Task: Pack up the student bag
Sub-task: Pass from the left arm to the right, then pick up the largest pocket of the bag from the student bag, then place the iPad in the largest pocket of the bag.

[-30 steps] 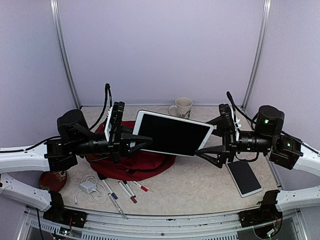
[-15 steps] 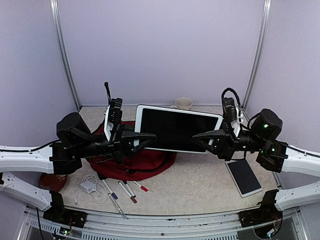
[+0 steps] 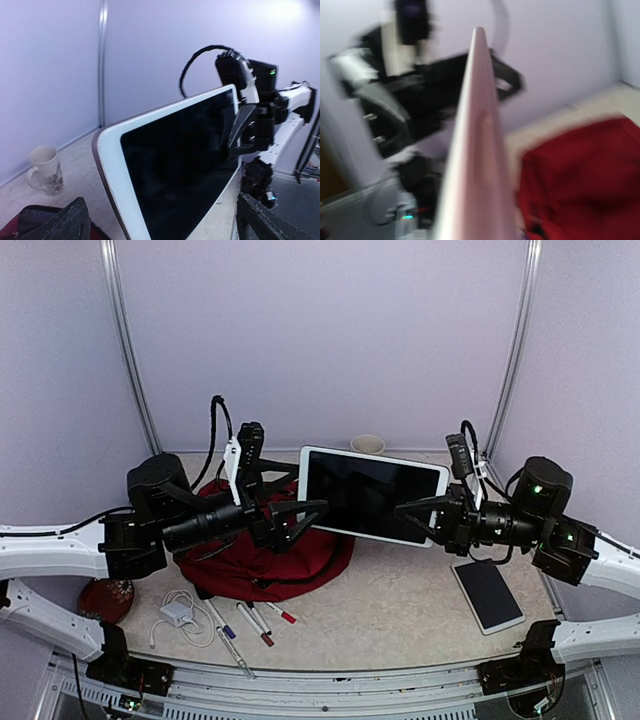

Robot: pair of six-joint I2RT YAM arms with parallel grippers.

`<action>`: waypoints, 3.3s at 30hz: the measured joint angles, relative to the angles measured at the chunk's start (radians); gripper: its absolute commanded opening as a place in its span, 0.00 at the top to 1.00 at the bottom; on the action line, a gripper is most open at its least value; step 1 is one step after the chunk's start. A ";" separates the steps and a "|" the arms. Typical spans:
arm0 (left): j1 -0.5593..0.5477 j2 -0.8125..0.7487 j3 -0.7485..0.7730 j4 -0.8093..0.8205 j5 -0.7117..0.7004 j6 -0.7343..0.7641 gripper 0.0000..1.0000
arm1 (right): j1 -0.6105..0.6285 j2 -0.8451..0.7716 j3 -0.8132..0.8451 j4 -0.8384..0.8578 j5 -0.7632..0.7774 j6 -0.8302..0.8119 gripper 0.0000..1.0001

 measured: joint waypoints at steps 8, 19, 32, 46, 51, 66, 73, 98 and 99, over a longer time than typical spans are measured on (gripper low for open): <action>-0.024 0.293 0.174 -0.306 -0.280 0.139 0.01 | -0.133 -0.089 0.060 -0.442 0.428 0.160 1.00; -0.078 0.782 0.548 -0.660 -0.587 0.219 0.02 | -0.161 -0.164 0.050 -0.708 0.672 0.275 1.00; -0.052 0.707 0.511 -0.726 -0.668 0.182 1.00 | -0.161 -0.127 0.037 -0.703 0.637 0.256 1.00; 0.065 0.305 0.303 -0.534 -0.589 0.148 1.00 | -0.161 0.084 -0.015 -0.331 0.349 0.304 1.00; 0.064 0.268 0.295 -0.476 -0.629 0.180 1.00 | -0.161 0.432 0.066 -0.116 0.229 0.406 1.00; 0.042 0.286 0.295 -0.433 -0.643 0.250 1.00 | -0.152 1.122 0.600 0.065 0.171 0.673 1.00; 0.050 0.299 0.295 -0.420 -0.636 0.264 1.00 | -0.127 1.372 0.863 0.043 0.134 0.732 0.94; 0.081 0.300 0.291 -0.410 -0.621 0.264 1.00 | -0.093 1.318 1.055 -0.455 0.338 0.258 0.02; 0.081 0.300 0.291 -0.410 -0.621 0.264 1.00 | -0.088 1.294 1.061 -0.491 0.366 0.220 0.00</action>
